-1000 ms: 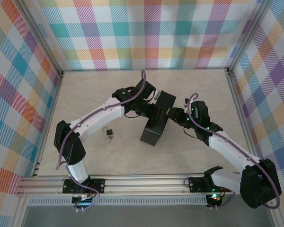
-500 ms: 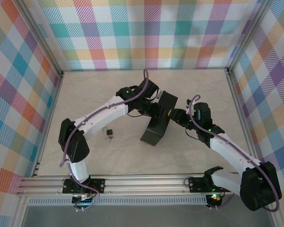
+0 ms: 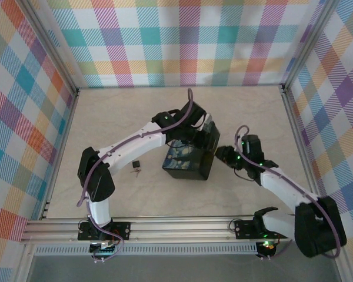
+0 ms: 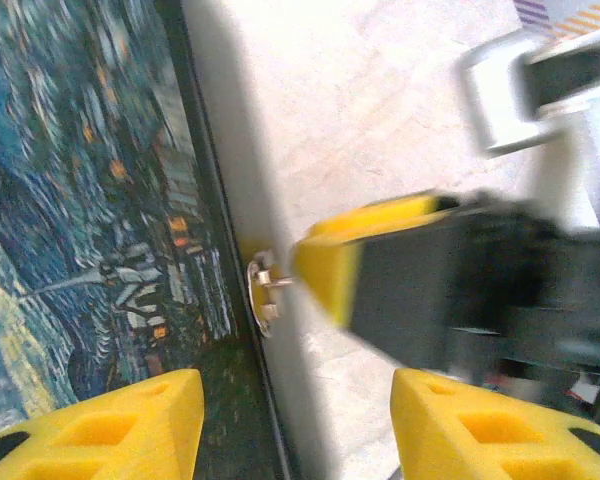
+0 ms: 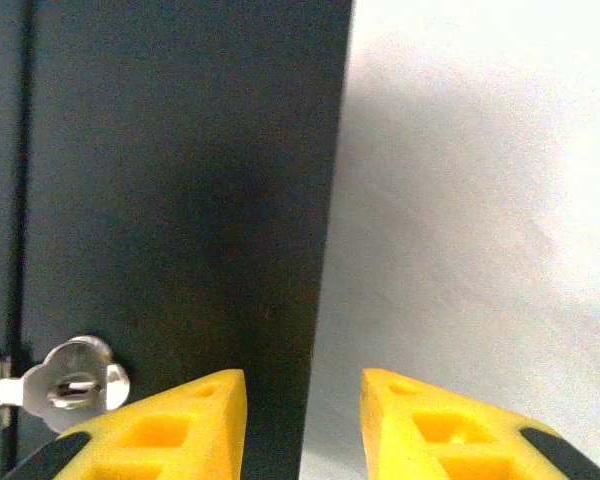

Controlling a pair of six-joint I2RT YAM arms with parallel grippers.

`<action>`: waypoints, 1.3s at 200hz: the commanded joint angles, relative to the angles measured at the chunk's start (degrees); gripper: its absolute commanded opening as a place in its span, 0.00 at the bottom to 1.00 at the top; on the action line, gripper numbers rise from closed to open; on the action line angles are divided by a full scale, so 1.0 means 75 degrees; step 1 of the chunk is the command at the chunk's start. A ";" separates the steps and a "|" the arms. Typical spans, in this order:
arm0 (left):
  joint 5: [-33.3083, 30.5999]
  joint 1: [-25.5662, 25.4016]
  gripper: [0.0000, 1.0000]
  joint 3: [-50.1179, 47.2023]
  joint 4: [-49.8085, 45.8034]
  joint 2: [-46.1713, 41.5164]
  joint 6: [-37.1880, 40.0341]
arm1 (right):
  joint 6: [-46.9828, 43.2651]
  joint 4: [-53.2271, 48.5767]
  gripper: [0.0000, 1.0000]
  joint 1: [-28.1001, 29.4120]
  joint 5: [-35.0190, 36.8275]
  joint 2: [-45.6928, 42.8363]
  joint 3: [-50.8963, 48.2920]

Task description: Unlock a padlock with a key

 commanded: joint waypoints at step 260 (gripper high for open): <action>-0.5166 0.5132 0.96 -0.9309 0.8639 -0.3435 0.3150 | -0.5193 0.6276 1.00 -0.2034 0.4190 0.0742 -0.1656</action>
